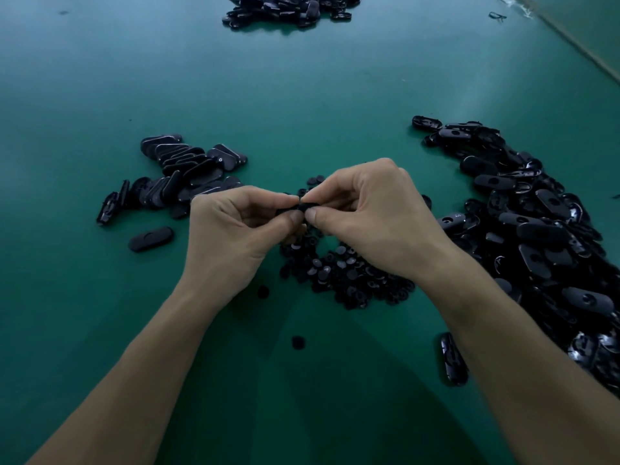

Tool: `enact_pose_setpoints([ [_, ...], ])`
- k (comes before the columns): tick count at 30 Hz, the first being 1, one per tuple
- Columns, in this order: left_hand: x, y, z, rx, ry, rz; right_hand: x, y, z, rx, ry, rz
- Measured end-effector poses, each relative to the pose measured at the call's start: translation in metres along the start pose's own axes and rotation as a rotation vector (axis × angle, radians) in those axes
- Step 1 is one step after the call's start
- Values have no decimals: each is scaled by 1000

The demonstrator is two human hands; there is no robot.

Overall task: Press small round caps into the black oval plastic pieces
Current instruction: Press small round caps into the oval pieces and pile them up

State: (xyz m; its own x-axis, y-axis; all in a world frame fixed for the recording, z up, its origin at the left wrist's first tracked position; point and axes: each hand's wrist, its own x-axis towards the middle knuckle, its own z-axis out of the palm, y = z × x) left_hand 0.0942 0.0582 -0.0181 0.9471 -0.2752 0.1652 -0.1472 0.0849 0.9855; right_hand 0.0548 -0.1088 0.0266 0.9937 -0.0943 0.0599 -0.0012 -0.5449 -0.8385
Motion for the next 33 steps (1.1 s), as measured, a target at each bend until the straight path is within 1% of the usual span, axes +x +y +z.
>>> enact_pose_setpoints([
  [2,1,-1,-1,43,18,16,1,0,0,-7,3,5],
  [5,1,-3,-4,222,99,114,3,1,-2,-57,24,20],
  [7,3,-4,-9,326,214,186,3,5,-7,-145,109,38],
  [9,8,-5,-19,397,336,228,3,11,-17,-294,219,80],
  [11,13,-6,-28,479,406,237,2,22,-29,-504,263,171],
  [13,15,-6,-33,567,429,205,-1,32,-42,-699,223,333],
  [14,15,-6,-34,608,429,185,-3,36,-47,-748,191,420],
  [16,15,-6,-35,681,421,166,-9,42,-54,-763,140,542],
  [18,15,-6,-39,756,416,158,-13,47,-56,-774,114,578],
  [20,17,-7,-43,800,423,135,-15,49,-55,-801,112,563],
  [23,18,-8,-44,821,440,91,-13,48,-57,-798,153,524],
  [29,16,-7,-41,929,461,-13,-10,46,-62,-623,226,466],
  [31,16,-6,-40,908,457,4,-9,46,-63,-598,226,482],
  [33,15,-5,-38,880,464,59,-8,46,-64,-593,204,506],
])
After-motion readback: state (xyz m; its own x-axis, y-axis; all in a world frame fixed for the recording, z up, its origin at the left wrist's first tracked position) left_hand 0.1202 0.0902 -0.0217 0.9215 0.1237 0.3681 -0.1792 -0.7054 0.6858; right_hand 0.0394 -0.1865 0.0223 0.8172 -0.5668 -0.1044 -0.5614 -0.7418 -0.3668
